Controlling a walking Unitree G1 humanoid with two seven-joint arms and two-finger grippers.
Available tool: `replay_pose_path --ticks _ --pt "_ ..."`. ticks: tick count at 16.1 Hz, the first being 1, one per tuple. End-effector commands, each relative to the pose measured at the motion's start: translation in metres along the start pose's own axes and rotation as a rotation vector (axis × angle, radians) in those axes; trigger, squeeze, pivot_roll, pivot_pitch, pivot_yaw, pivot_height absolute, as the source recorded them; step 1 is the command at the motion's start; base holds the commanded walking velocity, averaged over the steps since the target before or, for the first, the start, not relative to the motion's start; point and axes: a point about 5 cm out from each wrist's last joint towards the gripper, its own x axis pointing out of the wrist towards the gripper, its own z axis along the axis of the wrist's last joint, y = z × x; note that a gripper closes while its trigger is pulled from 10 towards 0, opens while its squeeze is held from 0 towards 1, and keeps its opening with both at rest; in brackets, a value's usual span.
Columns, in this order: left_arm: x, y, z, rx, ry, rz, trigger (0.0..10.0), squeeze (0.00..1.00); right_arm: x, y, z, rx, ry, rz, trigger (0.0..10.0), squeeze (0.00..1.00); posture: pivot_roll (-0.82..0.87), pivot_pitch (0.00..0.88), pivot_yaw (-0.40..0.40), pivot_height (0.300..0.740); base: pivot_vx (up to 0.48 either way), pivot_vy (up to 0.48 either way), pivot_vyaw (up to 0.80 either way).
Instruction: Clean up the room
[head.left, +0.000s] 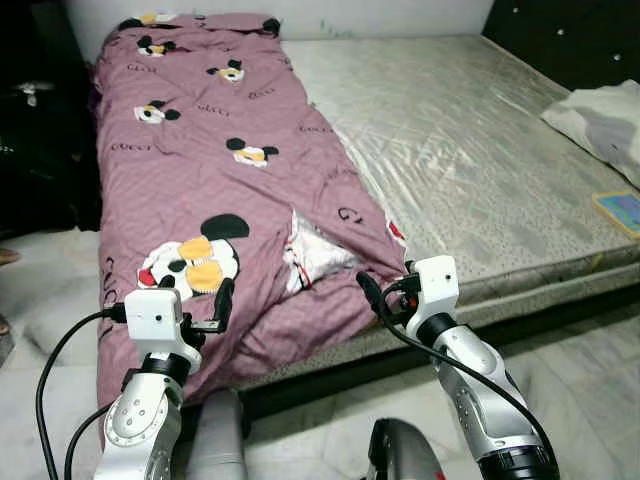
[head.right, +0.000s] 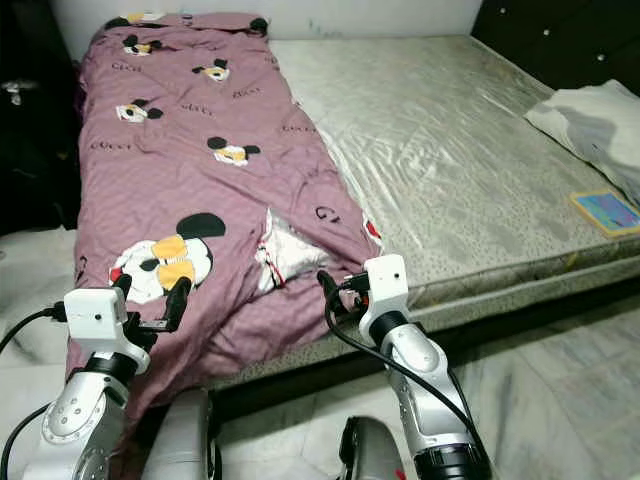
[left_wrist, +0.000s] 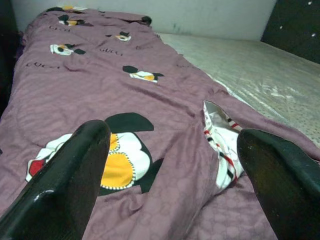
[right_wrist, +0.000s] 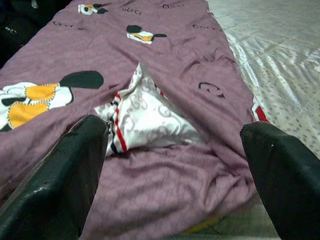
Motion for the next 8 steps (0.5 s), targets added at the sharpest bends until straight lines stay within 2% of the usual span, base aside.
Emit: replay_pose_path --ticks 1,4,6,8 --pt "-0.0006 0.0000 -0.0024 -0.006 0.012 -0.001 10.0 0.00 -0.0005 -0.0002 -0.0021 -0.020 0.012 0.009 10.0 0.00 0.05 0.105 -0.072 0.592 0.000 0.000 0.76" --pt "-0.0001 -0.0001 -0.0024 -0.006 0.011 -0.003 10.0 0.00 -0.0006 -0.0012 -0.0024 -0.002 0.011 0.002 10.0 0.00 0.05 0.105 -0.072 0.592 0.000 0.000 0.68" --pt "0.0003 -0.0008 -0.0022 -0.010 0.009 -0.010 10.0 0.00 -0.0007 -0.0015 -0.0023 0.004 0.008 0.001 10.0 0.00 0.05 0.105 -0.072 0.592 0.000 0.000 0.00" --pt "0.0007 -0.0012 -0.0022 -0.014 0.007 -0.015 10.0 0.00 -0.0007 -0.0016 -0.0023 0.001 0.010 0.000 10.0 0.00 0.05 0.105 -0.072 0.592 0.294 0.000 0.00"
